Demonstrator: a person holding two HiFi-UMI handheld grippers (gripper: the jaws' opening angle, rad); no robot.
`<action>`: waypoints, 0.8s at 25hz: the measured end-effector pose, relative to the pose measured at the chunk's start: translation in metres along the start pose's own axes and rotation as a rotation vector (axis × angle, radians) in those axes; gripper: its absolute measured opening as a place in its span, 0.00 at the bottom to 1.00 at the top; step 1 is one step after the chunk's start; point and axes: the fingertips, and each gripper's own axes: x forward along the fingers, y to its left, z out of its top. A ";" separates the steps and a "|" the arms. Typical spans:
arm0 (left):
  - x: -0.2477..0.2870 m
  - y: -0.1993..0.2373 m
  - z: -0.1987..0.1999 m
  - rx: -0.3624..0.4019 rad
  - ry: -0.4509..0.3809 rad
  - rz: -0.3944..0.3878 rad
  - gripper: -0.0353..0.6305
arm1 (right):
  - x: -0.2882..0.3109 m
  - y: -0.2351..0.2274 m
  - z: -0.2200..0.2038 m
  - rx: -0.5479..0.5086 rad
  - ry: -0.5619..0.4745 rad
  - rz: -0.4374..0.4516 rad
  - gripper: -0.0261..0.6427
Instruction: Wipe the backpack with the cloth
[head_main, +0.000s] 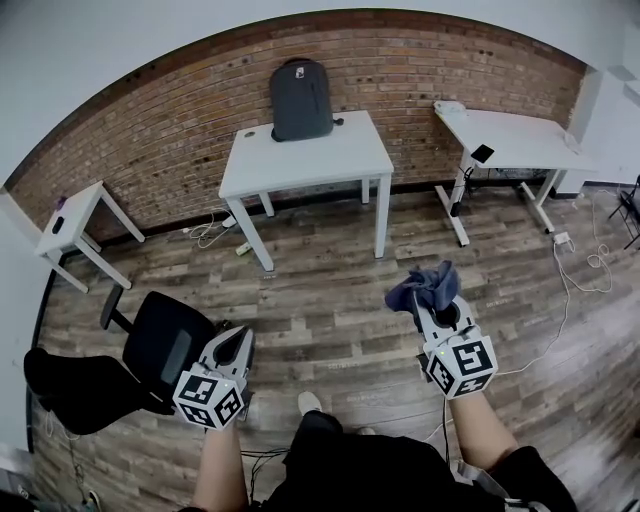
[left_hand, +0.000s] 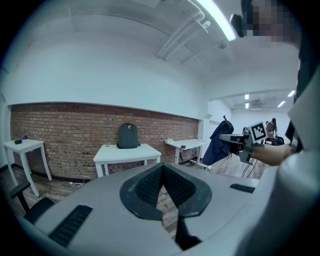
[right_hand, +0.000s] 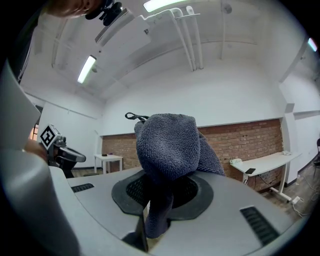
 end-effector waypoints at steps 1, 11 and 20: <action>-0.003 -0.004 -0.001 -0.001 -0.001 0.000 0.04 | -0.006 0.000 0.000 0.002 0.001 -0.002 0.13; -0.036 -0.002 0.003 0.010 0.000 -0.005 0.05 | -0.026 0.024 0.010 0.026 -0.017 -0.017 0.13; -0.068 0.031 -0.004 0.009 0.005 0.001 0.05 | -0.035 0.065 0.013 0.017 -0.065 -0.050 0.13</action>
